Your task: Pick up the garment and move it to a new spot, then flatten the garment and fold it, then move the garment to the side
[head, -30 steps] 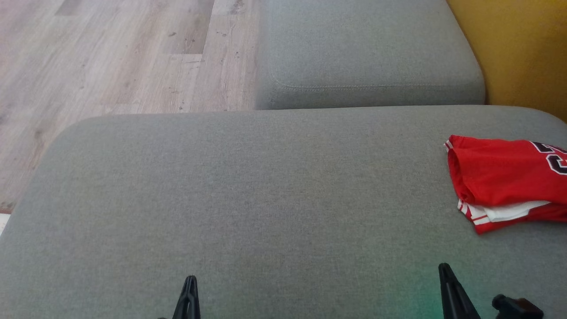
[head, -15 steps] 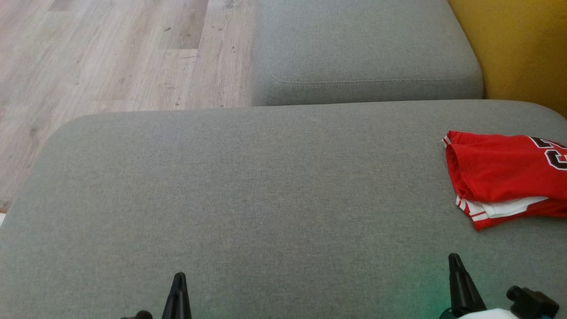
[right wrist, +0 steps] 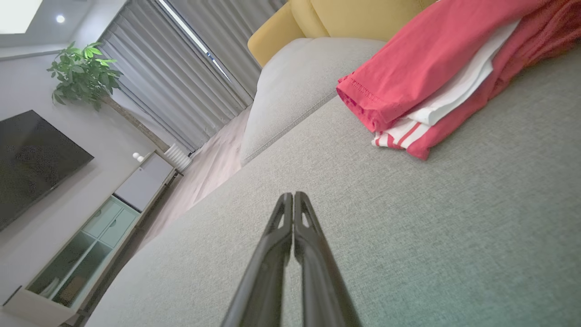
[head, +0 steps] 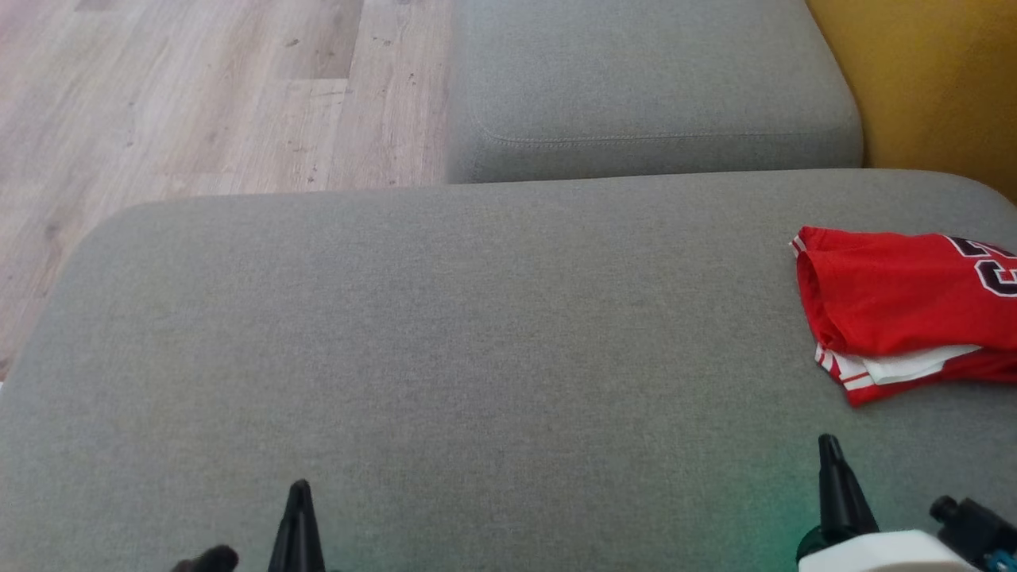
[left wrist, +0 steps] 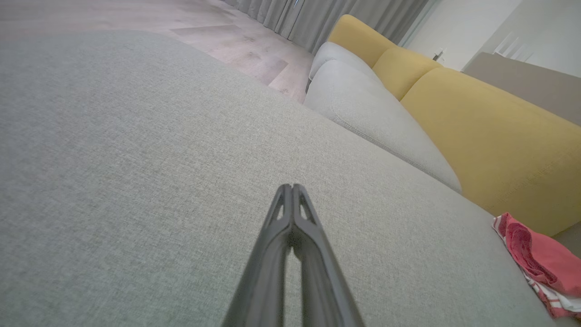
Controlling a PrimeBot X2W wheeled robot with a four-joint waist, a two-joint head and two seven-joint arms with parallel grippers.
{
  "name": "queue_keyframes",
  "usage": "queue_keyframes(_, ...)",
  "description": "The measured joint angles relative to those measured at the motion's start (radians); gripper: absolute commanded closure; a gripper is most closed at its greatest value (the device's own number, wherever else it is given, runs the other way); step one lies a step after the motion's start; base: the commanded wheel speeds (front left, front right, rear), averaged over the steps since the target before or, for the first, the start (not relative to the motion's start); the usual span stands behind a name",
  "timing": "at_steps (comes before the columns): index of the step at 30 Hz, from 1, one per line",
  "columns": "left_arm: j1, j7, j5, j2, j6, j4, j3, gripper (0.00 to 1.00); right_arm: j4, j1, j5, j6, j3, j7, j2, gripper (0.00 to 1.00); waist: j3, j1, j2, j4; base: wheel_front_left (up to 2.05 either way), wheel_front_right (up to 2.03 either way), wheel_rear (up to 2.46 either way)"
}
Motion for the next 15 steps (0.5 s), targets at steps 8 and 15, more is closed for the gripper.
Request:
queue_keyframes(8,-0.023,0.021,-0.095,0.002,-0.021,0.004,0.024,1.00,0.000,-0.010,0.089,0.000,-0.015,0.021,0.000,1.00,0.008,0.0000,0.0000,-0.005,0.00,0.00,0.00)
queue_keyframes(15,-0.039,0.035,-0.178,0.003,-0.031,0.007,0.051,1.00,0.000,-0.035,0.166,0.000,-0.024,0.037,0.000,1.00,0.015,0.0000,0.0000,-0.010,0.00,0.00,0.00)
